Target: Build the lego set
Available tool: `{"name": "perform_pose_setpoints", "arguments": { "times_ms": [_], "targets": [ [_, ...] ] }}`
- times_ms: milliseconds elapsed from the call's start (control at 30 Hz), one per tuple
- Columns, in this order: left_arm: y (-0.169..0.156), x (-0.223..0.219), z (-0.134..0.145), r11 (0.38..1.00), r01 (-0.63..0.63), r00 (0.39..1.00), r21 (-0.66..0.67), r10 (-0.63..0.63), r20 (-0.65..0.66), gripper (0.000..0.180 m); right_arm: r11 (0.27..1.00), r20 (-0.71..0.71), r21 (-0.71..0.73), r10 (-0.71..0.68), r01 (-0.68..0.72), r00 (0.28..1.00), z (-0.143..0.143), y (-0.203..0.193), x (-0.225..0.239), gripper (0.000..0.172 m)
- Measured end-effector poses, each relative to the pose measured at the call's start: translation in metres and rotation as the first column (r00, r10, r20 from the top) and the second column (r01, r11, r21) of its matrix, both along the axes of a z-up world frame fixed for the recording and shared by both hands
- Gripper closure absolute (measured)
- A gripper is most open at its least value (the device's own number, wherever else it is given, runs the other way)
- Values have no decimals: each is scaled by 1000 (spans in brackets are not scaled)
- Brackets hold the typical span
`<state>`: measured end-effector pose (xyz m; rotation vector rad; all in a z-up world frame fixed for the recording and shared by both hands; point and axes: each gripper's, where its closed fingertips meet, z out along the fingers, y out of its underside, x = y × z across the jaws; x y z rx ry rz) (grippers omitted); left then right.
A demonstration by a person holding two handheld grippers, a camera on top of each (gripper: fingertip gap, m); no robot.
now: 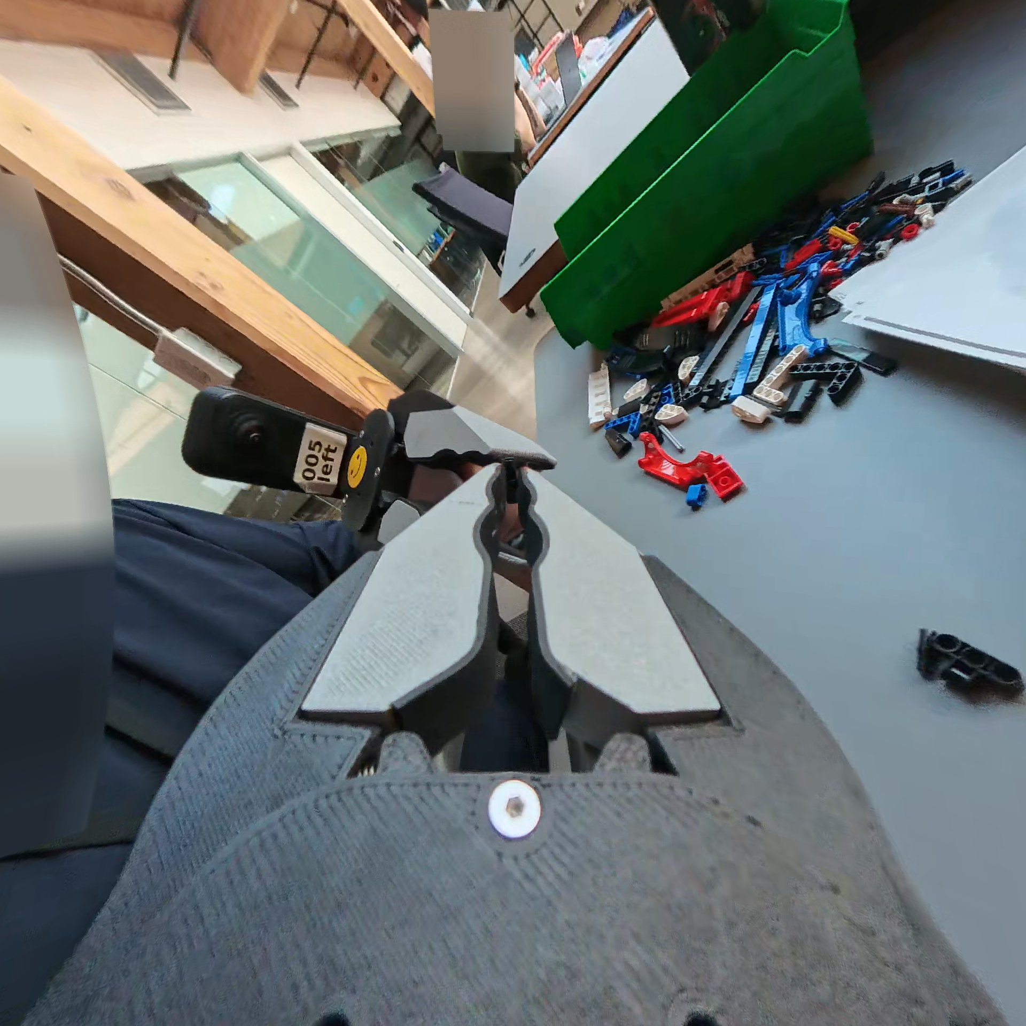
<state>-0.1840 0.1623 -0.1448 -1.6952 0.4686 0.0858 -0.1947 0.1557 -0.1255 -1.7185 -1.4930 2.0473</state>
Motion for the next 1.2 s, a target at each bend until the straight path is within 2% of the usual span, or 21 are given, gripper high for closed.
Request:
{"name": "perform_pose_setpoints", "arguments": {
  "times_ms": [167, 300, 467, 700, 833, 933, 1033, 1200],
  "targets": [
    [-5, 11, 12, 999, -11, 999, 32, 10, 31, 157, 997, -55, -3, -77, 77, 996, 5, -5, 10, 171],
    [-6, 17, 16, 1000, -9, 987, 2, 8, 161, 159, 983, -150, -30, -186, 183, 971, 15, -2, 15, 171],
    [-6, 25, 20, 997, 70, 924, -30, -53, 380, 165, 964, -228, 16, -256, 266, 939, 16, -5, 19, 172],
    [-8, 27, 25, 990, 134, 866, -40, -98, 491, 177, 955, -291, 66, -260, 291, 920, 16, -11, 23, 172],
    [-8, 27, 21, 987, 148, 871, -55, -103, 480, 177, 949, -299, 86, -266, 303, 917, 13, -12, 23, 171],
    [-8, 28, 14, 982, 164, 906, -96, -112, 408, 178, 945, -271, 151, -244, 291, 931, 6, -11, 26, 172],
    [-7, 28, 1, 975, 158, 953, -156, -110, 282, 178, 916, -248, 279, -220, 287, 943, -2, -9, 30, 169],
    [-9, 29, -8, 970, 136, 987, -200, -116, 109, 178, 824, -208, 509, -164, 250, 964, -11, -10, 36, 163]
  ]
}}
